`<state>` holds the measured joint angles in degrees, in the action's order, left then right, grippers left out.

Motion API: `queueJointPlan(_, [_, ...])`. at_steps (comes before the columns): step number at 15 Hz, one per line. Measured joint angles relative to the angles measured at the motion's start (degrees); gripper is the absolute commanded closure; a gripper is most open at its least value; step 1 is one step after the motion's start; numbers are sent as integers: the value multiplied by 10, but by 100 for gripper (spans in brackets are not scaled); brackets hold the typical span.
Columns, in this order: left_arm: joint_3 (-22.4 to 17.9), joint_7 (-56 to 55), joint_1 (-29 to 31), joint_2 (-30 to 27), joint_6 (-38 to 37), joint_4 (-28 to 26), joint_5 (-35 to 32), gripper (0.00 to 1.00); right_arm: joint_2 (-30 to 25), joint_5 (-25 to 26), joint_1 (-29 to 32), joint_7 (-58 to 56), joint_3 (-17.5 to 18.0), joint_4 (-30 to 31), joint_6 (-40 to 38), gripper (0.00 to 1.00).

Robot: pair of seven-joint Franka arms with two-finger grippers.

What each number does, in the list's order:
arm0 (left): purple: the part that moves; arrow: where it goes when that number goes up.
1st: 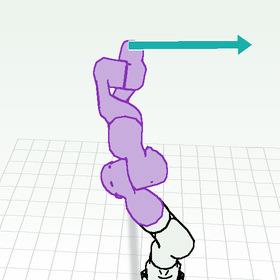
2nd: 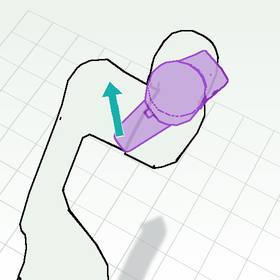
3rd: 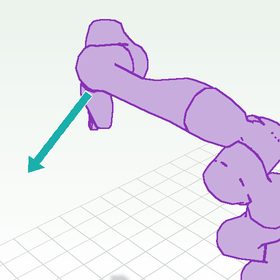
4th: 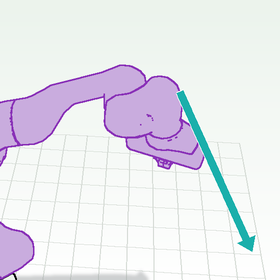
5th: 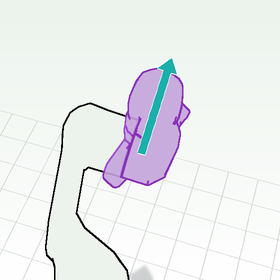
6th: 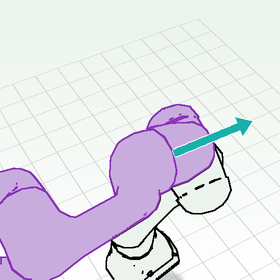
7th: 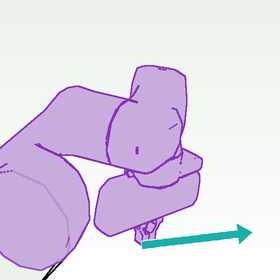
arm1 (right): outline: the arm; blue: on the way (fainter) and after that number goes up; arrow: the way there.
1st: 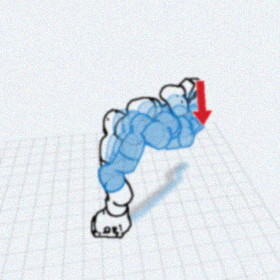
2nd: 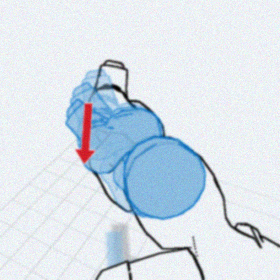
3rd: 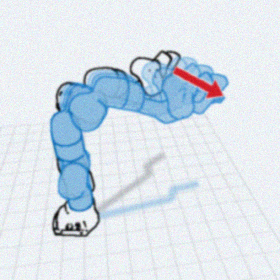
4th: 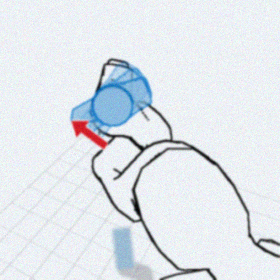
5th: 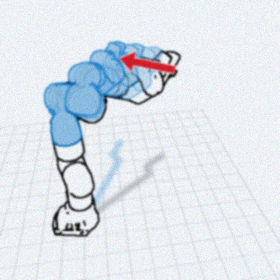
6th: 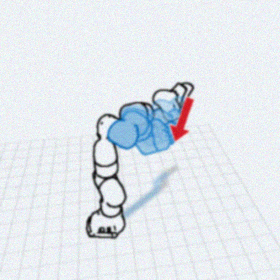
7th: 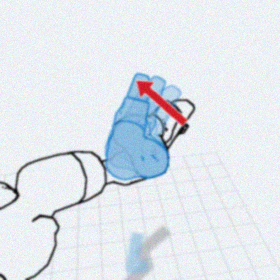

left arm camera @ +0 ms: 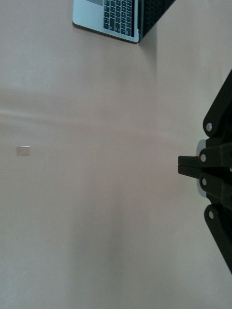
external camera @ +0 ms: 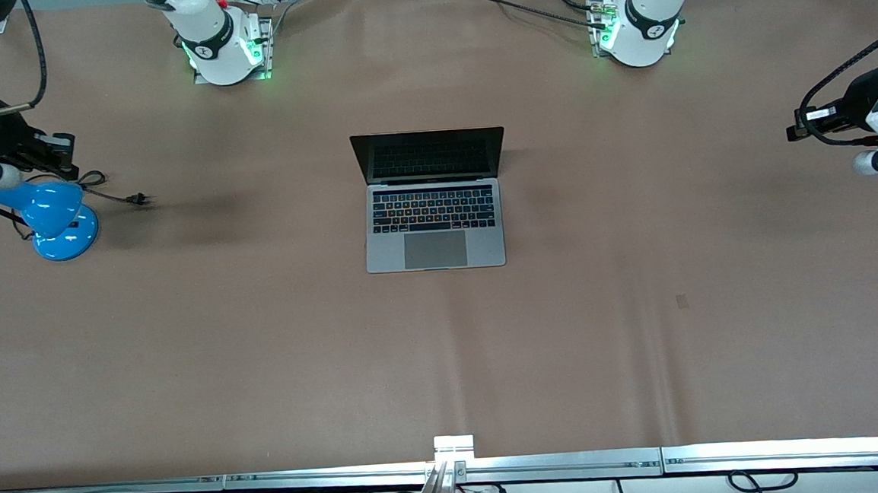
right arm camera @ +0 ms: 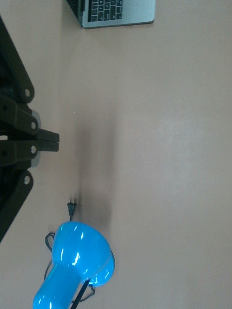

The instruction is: Close laptop with both arms from behind

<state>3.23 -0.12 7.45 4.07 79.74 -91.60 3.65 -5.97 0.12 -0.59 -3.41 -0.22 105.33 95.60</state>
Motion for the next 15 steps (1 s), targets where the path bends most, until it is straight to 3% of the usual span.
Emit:
queueJointPlan(3, [1, 6, -1, 8, -6, -2, 3, 100, 20, -39, -36, 1, 4, 6, -13, 100])
queueJointPlan(6, [9, 12, -4, 21, 9, -36, 67, 100, 55, -87, -101, 36, 7, 12, -14, 100])
queueJointPlan(11, [104, 8, -13, 14, 129, -175, 142, 100, 91, -139, -239, 104, 12, 12, -13, 100])
queueJointPlan(15, [176, -5, -15, -46, 197, -300, 213, 100, 107, -177, -332, 120, 13, 29, -12, 100])
